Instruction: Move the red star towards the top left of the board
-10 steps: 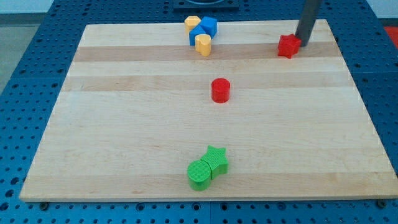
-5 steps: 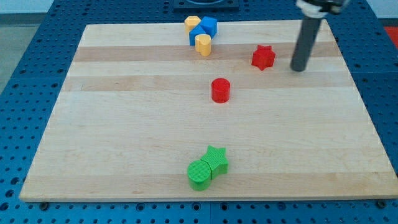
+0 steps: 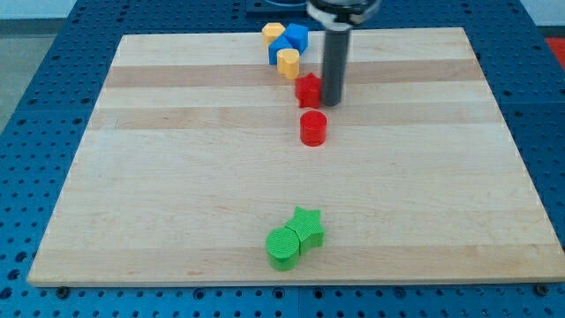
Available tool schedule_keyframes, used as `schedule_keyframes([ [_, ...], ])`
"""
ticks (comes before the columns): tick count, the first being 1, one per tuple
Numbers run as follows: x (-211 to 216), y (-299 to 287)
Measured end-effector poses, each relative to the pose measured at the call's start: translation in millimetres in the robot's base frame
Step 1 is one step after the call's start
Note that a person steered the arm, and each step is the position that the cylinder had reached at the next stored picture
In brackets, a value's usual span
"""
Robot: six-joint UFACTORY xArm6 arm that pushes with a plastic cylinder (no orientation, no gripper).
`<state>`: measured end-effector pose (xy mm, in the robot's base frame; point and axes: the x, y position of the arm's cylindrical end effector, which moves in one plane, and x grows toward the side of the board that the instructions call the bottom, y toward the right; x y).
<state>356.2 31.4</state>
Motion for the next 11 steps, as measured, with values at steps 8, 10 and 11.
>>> schedule_keyframes([
  [8, -103.2, -106.6],
  [10, -151.7, -106.2],
  [11, -163.0, -118.2],
])
